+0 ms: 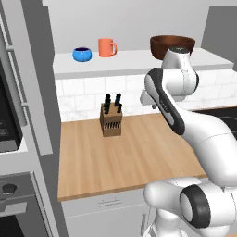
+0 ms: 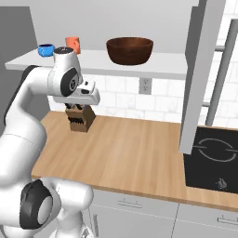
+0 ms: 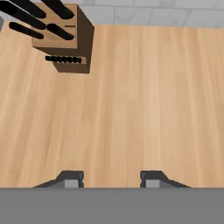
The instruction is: Gather all objects into one cabinet and sort the glasses and bowls to opposite sides.
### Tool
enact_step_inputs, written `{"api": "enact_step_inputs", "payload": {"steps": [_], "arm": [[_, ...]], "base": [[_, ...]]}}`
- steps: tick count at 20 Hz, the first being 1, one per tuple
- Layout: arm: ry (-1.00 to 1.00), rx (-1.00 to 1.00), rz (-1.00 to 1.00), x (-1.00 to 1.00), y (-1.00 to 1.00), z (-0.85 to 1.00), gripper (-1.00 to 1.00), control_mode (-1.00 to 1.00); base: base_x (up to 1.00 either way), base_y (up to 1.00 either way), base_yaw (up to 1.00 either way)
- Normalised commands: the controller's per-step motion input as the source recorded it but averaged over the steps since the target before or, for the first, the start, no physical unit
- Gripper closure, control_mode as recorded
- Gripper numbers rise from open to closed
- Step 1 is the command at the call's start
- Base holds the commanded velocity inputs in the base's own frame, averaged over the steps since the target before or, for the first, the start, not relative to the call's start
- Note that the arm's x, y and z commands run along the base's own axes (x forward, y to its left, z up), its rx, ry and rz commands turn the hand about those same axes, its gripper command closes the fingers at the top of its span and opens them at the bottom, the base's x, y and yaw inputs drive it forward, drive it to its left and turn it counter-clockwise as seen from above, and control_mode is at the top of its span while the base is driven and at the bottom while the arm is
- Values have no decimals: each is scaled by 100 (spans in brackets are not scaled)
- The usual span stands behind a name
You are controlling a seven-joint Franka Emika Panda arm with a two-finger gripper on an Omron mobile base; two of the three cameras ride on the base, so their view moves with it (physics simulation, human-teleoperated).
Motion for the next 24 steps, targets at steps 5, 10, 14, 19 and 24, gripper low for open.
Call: {"api": "enact_step_inputs", "payload": {"steps": [5, 10, 14, 19, 24], "arm": [[-1, 0, -2, -56, -2, 0, -100, -100], [-9, 1, -10, -100, -19, 5, -100, -100], [-11, 4, -8, -97, 0, 37, -100, -100], [0, 2, -8, -60, 0, 26, -100, -100], [0, 0, 0, -61, 0, 30, -100, -100]], "base": [[0, 0, 0], [0, 0, 0], [0, 0, 0], [0, 0, 0], [0, 0, 0]]}}
